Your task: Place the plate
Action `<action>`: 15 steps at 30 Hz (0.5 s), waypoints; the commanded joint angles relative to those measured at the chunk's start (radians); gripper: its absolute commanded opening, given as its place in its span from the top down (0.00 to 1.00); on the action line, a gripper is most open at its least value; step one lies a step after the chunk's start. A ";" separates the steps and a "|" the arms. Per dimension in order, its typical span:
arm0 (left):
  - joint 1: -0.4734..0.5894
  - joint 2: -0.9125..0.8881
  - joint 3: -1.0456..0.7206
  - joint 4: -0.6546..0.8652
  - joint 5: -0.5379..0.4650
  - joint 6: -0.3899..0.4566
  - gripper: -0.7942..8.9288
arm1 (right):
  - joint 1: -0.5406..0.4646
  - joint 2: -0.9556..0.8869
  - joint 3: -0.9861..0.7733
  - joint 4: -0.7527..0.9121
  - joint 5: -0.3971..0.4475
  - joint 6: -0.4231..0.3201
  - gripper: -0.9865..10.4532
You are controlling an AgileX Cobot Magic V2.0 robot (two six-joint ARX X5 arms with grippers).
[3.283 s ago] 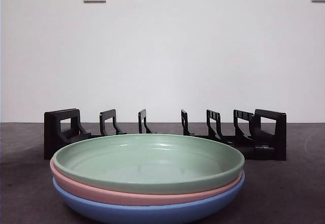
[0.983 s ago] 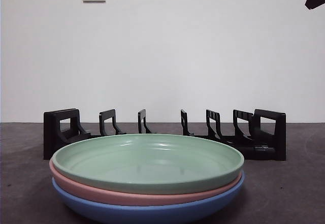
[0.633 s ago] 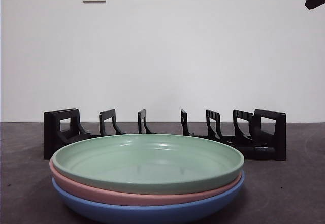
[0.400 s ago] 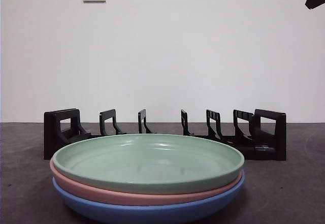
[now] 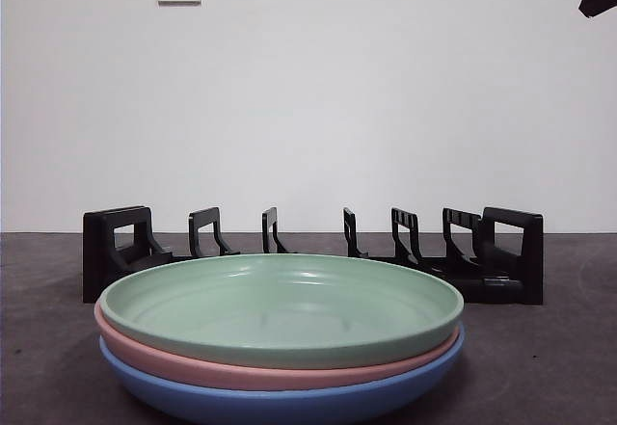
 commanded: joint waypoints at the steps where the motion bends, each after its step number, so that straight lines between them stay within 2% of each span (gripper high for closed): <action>1: 0.002 -0.001 -0.019 0.014 0.003 0.010 0.91 | 0.003 0.004 0.006 0.010 0.001 0.003 0.90; 4: 0.002 -0.001 -0.019 0.014 0.003 0.010 0.91 | 0.002 0.002 0.006 0.010 0.011 -0.053 0.90; 7: 0.002 -0.001 -0.019 0.015 0.003 0.010 0.91 | -0.012 -0.055 -0.069 0.061 0.059 -0.054 0.90; 13: 0.002 -0.001 -0.019 0.015 0.003 0.010 0.91 | -0.062 -0.352 -0.509 0.407 0.112 -0.024 0.90; 15: 0.002 -0.001 -0.019 0.016 0.003 0.010 0.91 | -0.080 -0.467 -0.639 0.470 0.112 -0.015 0.90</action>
